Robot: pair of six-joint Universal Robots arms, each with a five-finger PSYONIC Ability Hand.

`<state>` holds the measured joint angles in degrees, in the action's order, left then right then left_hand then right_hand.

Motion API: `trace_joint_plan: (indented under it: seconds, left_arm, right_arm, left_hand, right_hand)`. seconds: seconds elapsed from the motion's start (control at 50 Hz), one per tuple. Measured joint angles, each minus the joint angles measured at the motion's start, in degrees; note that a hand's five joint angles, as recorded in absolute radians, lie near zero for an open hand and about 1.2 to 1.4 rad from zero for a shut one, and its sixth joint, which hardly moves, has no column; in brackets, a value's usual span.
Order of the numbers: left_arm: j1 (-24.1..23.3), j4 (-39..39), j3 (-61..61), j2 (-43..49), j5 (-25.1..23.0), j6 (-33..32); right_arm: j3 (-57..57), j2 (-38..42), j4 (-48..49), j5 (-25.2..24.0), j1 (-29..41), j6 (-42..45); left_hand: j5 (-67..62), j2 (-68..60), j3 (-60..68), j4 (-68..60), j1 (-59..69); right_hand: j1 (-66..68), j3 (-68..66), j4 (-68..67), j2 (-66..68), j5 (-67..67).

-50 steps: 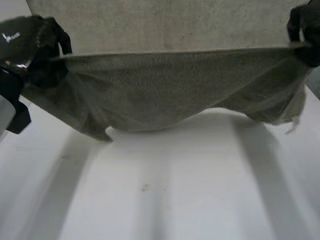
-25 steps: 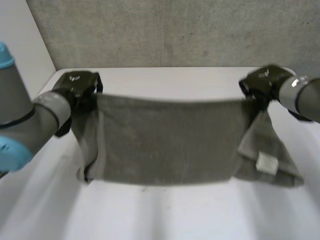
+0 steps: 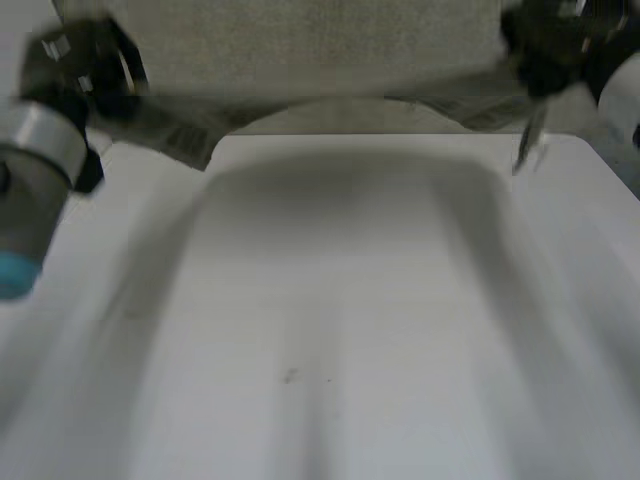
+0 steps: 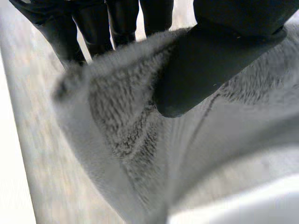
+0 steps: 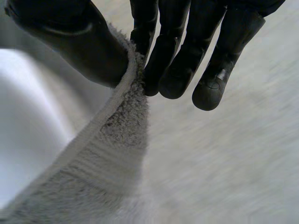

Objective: Fold the towel.

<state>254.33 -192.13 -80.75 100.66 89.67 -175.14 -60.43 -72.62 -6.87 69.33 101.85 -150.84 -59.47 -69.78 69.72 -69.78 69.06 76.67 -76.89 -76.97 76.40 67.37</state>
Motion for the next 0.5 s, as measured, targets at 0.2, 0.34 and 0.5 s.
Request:
trace_joint_plan:
  seconds: [0.2, 0.34, 0.5]
  left_arm:
    - [1.02, -4.51, -22.41, -2.06, -4.73, -0.36]
    - [1.79, -10.31, -29.12, -1.06, -5.19, -0.46]
    - [3.82, -12.11, -29.8, -1.52, -5.22, -0.47]
  right_arm:
    - [-15.52, 3.96, -11.42, -2.5, -0.53, 10.55]
    - [-27.72, 9.48, -2.56, -2.17, -0.94, 14.0]
    - [-37.02, 10.55, 13.88, -1.71, -1.52, 6.88]
  left_hand:
    - [0.0, 0.0, 0.0, 0.0, 0.0]
    - [0.0, -0.01, 0.0, 0.0, 0.0]
    - [0.0, -0.01, 0.0, 0.0, 0.0]
  right_hand:
    - [0.0, 0.0, 0.0, 0.0, 0.13]
    - [0.0, 0.0, 0.0, 0.39, 0.13]
    - [-33.05, 32.99, 32.8, -32.59, -34.1]
